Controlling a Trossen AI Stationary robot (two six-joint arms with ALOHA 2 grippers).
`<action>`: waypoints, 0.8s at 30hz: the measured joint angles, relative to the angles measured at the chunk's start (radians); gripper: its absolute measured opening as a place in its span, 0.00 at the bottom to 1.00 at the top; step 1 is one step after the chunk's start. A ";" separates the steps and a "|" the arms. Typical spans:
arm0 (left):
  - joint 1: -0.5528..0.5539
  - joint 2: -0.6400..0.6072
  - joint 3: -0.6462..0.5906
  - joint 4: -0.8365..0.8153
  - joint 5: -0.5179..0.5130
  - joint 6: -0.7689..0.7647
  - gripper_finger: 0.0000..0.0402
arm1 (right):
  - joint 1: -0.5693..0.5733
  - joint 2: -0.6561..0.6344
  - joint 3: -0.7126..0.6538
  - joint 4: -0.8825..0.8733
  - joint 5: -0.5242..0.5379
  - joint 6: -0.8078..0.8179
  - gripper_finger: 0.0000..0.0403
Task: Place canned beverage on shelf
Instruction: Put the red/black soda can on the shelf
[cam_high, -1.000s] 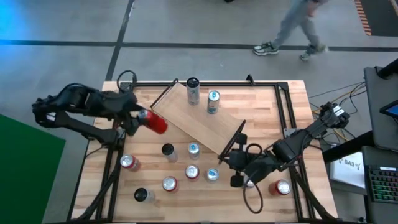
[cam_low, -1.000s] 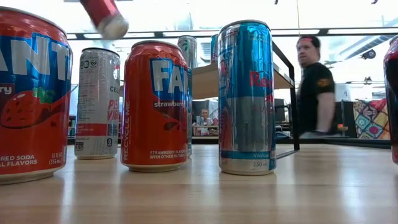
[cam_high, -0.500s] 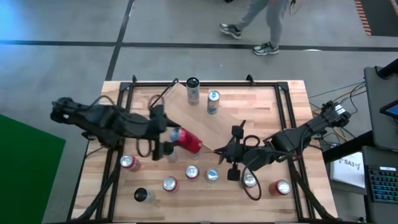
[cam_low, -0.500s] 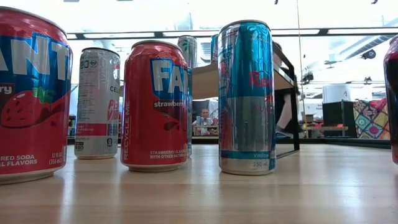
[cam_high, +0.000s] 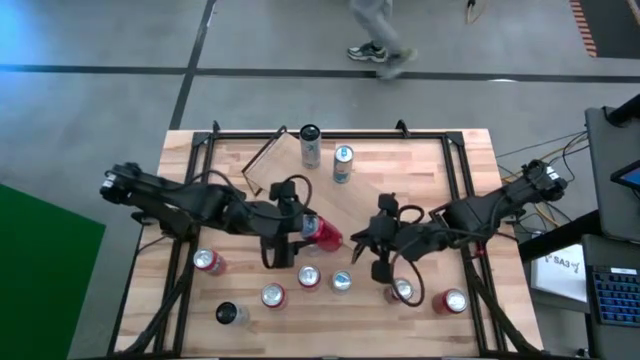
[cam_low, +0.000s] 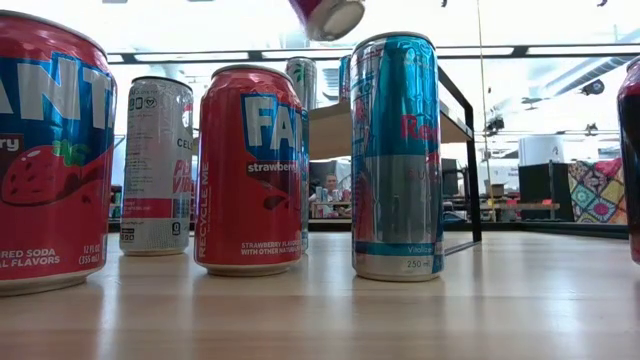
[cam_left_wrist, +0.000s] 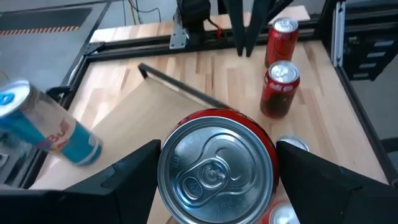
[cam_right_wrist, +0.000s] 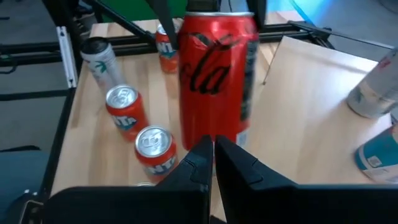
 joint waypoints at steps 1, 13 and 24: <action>-0.001 0.007 0.003 0.014 -0.001 0.009 0.70 | 0.001 0.000 0.000 0.000 0.002 -0.004 0.02; -0.003 0.030 0.006 0.049 0.000 0.026 0.70 | -0.004 0.006 0.000 -0.008 -0.019 -0.003 0.33; -0.003 0.044 0.009 0.082 -0.031 0.052 0.70 | -0.062 0.047 -0.001 0.007 -0.075 -0.050 0.86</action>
